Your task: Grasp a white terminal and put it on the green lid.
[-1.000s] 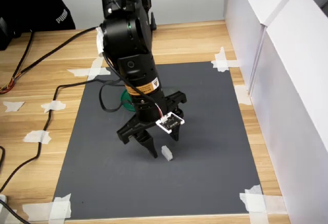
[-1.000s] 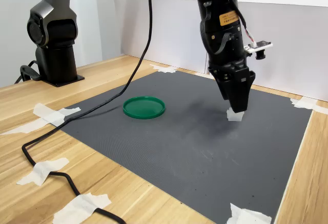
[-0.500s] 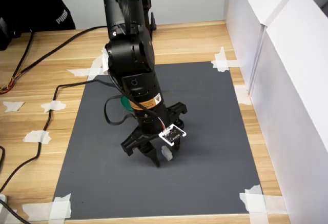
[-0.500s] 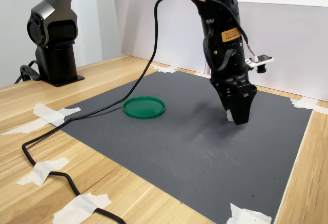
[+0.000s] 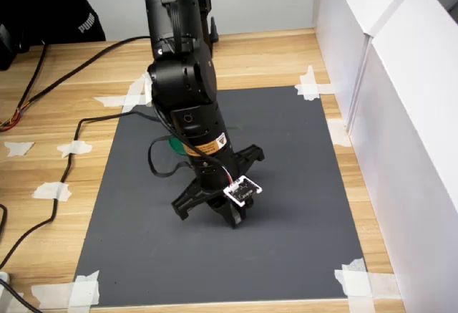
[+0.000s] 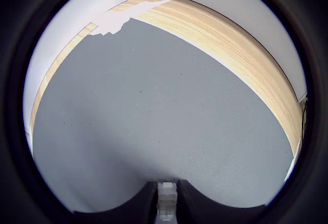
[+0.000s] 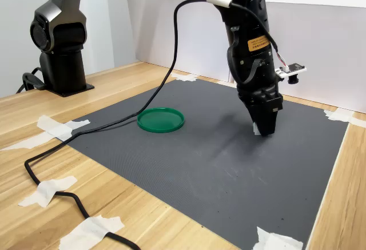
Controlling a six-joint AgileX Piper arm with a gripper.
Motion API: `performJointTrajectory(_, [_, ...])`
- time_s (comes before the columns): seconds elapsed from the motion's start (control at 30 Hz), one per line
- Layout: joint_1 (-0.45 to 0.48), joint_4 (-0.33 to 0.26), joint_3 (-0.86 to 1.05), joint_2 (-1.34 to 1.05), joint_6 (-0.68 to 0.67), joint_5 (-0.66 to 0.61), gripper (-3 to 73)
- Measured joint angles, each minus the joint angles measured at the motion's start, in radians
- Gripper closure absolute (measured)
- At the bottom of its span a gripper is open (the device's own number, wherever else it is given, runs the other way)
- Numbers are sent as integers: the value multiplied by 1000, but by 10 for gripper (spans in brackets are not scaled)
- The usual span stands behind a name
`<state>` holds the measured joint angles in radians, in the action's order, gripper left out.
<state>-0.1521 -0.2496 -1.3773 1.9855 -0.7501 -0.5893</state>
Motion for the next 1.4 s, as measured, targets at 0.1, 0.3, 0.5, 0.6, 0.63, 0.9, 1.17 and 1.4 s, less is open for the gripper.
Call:
performJointTrajectory(0.1, [0, -9, 0, 0, -1, -14, 612])
performJointTrajectory(0.3, [-1, -13, -1, -52, -1, -83, 612])
performJointTrajectory(0.5, [-2, -12, -1, -194, -1, -113, 612])
performJointTrajectory(0.6, [-2, -2, -1, -252, -1, -164, 612])
performJointTrajectory(0.63, [-2, 1, -1, -268, -1, -186, 612])
performJointTrajectory(0.9, [-2, 46, 85, -388, -36, -243, 612])
performJointTrajectory(1.17, [-2, 90, 246, -453, -50, -250, 612])
performJointTrajectory(1.4, [38, 104, 357, -457, -50, -248, 612])
